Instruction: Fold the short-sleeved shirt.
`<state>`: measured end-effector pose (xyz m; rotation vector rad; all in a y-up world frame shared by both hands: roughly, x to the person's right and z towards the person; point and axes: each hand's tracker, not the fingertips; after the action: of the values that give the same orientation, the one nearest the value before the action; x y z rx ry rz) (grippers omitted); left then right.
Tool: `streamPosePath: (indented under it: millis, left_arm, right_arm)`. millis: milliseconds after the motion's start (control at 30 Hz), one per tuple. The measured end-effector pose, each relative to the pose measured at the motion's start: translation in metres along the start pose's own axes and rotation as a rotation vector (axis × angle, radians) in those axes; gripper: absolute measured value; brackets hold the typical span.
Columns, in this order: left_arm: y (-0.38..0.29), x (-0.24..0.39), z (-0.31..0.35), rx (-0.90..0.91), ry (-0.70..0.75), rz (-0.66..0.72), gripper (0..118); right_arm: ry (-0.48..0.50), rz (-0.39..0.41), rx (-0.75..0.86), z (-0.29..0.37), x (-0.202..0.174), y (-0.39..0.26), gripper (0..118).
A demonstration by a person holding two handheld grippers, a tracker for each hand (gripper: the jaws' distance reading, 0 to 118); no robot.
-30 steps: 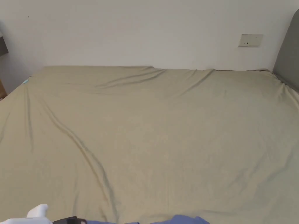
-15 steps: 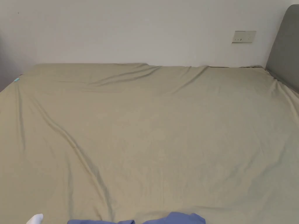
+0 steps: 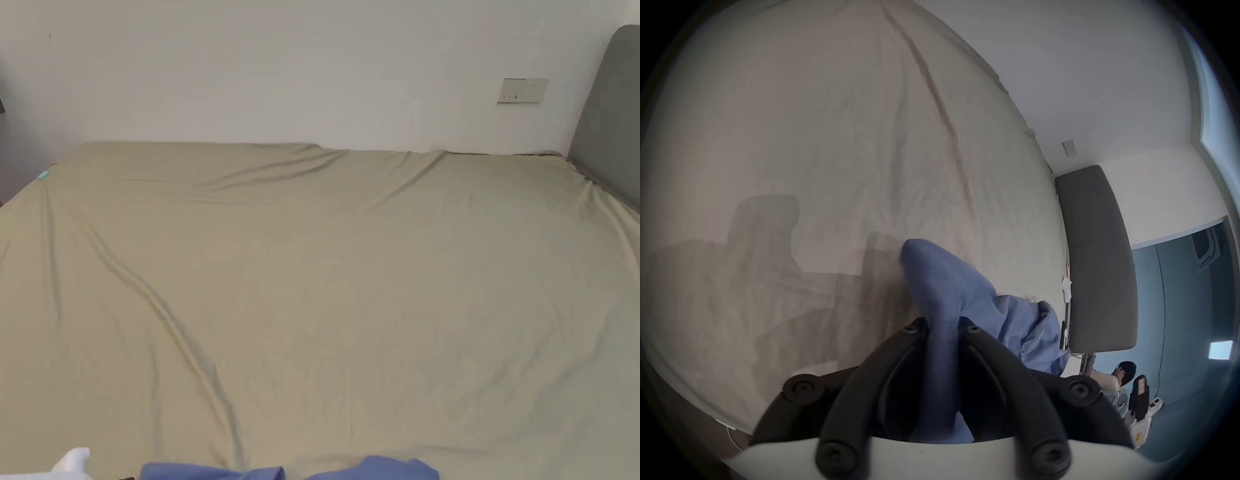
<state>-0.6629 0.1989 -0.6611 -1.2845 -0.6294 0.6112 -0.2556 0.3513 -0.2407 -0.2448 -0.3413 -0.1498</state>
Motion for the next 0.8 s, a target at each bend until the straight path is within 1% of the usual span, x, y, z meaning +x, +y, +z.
streamPosePath:
  millis: [33, 100, 133, 167, 200, 333, 367, 433, 533, 567, 600, 733, 800]
  left_arm:
    - [0.004, 0.0, 0.007, 0.013, 0.012, -0.004, 15]
    - [0.011, -0.008, 0.013, 0.038, 0.08, -0.031, 14]
    - [0.011, -0.008, 0.013, 0.068, 0.159, -0.058, 14]
    - [0.013, -0.008, 0.016, 0.057, 0.206, -0.101, 14]
    - [0.016, -0.009, 0.022, 0.07, 0.224, -0.113, 14]
    - [0.024, -0.016, 0.056, 0.093, 0.169, -0.074, 14]
    - [0.02, -0.012, 0.064, 0.108, 0.195, -0.099, 14]
    - [0.021, -0.006, 0.075, 0.142, 0.327, -0.179, 14]
    - [0.028, 0.008, 0.092, 0.167, 0.497, -0.258, 14]
    - [0.03, 0.014, 0.096, 0.149, 0.525, -0.283, 14]
    - [0.033, 0.019, 0.099, 0.148, 0.538, -0.298, 14]
    - [0.031, 0.05, 0.089, 0.122, 0.548, -0.274, 14]
    - [0.013, 0.075, 0.072, 0.099, 0.502, -0.333, 14]
  right_arm:
    - [-0.002, 0.003, 0.0, 0.0, 0.0, 0.001, 0]
    - [-0.01, 0.004, 0.006, 0.001, -0.001, 0.001, 0]
    - [-0.021, 0.002, 0.023, 0.001, 0.0, 0.0, 0]
    - [-0.02, -0.003, 0.026, 0.001, 0.0, 0.001, 0]
    - [-0.015, -0.01, 0.023, 0.002, 0.0, 0.002, 0]
    - [-0.007, -0.011, 0.026, 0.003, 0.001, 0.002, 0]
    - [-0.003, -0.008, 0.021, 0.003, 0.001, 0.002, 0]
    - [-0.016, 0.0, 0.015, 0.002, 0.001, 0.001, 0]
    - [-0.015, -0.002, 0.007, 0.002, 0.003, 0.0, 0]
    - [-0.016, -0.003, 0.008, 0.003, 0.004, -0.001, 0]
    - [-0.015, -0.004, 0.006, 0.003, 0.004, -0.001, 0]
    - [-0.017, 0.005, -0.004, 0.002, 0.003, -0.003, 0]
    - [-0.012, 0.003, -0.014, 0.001, 0.002, -0.006, 0]
